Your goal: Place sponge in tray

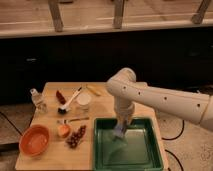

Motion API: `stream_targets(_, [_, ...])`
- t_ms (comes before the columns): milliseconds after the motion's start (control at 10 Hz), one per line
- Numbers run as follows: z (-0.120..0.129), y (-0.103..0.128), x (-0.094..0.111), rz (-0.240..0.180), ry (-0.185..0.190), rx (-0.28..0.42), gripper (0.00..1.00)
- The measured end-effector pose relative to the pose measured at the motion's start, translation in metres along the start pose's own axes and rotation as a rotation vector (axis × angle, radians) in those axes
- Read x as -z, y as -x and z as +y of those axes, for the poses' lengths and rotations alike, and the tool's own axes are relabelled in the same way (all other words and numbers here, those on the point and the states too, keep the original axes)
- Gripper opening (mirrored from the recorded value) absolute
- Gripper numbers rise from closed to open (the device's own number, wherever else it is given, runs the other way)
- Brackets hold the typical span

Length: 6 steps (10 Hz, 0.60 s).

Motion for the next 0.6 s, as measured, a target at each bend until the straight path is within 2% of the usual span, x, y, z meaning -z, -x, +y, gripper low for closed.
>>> stream_targets(400, [-0.0018, 0.0008, -0.0011, -0.004, -0.003, 0.007, 0.38])
stream_targets(500, [-0.0023, 0.0009, -0.0008, -0.005, -0.005, 0.01, 0.43])
stream_targets(600, [-0.0022, 0.0005, -0.0013, -0.007, -0.007, 0.01, 0.43])
